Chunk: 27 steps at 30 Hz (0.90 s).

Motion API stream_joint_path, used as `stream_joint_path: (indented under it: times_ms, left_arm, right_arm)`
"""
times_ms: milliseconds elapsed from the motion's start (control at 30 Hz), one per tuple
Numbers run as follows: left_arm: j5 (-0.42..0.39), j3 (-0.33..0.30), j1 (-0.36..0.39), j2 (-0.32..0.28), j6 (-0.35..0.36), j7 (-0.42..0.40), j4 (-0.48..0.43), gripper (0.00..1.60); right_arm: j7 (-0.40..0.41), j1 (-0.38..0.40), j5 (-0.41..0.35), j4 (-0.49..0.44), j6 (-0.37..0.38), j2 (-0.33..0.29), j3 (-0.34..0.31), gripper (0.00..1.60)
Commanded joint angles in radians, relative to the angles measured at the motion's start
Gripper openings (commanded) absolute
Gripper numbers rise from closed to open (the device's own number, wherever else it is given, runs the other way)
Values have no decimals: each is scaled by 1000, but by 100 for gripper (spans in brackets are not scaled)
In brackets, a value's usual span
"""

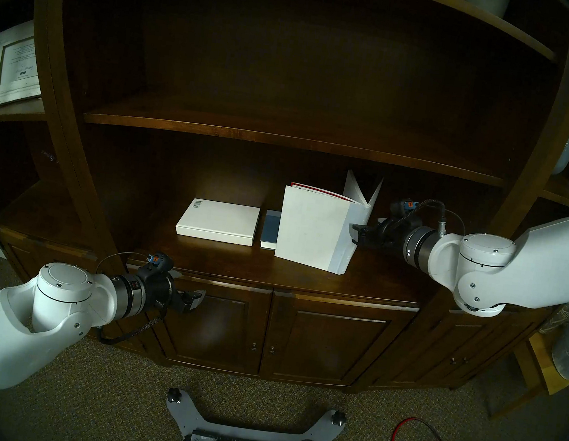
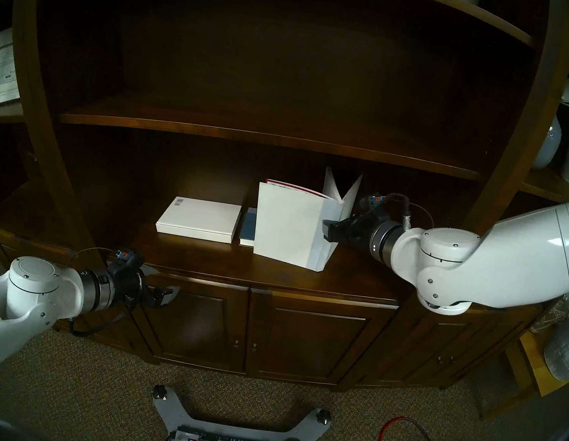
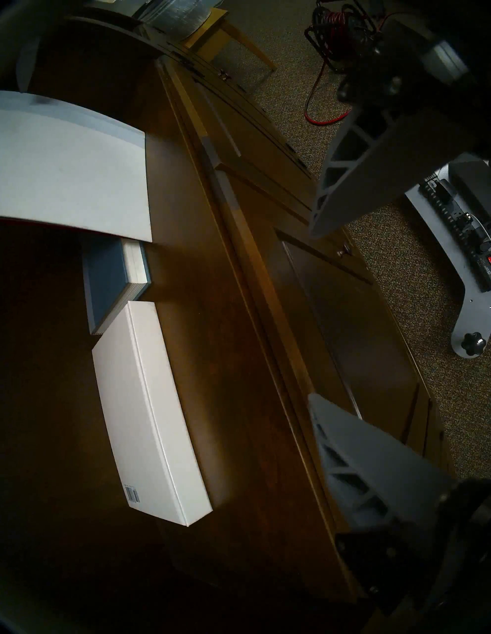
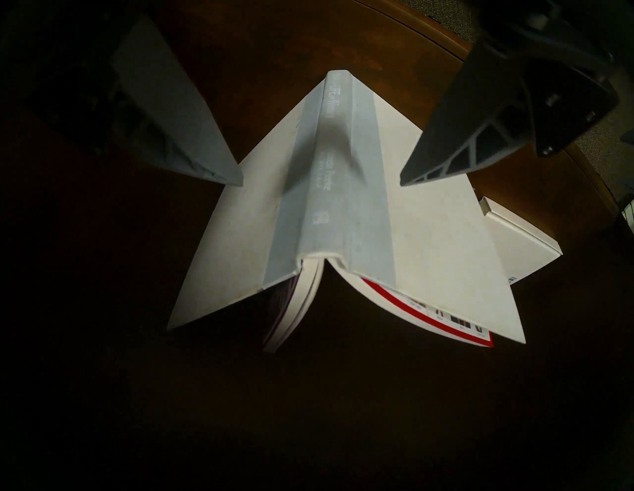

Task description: Close the books and align them horizontally on the shelf

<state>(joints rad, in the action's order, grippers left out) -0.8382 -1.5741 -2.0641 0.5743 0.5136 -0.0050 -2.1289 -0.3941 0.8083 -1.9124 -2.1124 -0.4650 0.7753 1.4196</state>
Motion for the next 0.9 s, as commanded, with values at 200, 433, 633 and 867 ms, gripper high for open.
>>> stream_joint_path:
  times_ms: [200, 433, 633, 867]
  left_arm:
    - [-1, -15, 14, 1, -10, 1, -16, 160]
    - [-1, -15, 14, 1, -10, 1, -16, 160]
    - [-1, -15, 14, 1, -10, 1, -16, 160]
    - [-1, -15, 15, 1, -9, 1, -16, 160]
  right_arm:
    - [2, 3, 4, 25, -18, -3, -21, 139]
    - [1, -27, 9, 39, -31, -5, -21, 78]
    - [-3, 0, 24, 23, -36, -25, 8, 65]
    - [-17, 62, 47, -13, -46, -61, 81, 62]
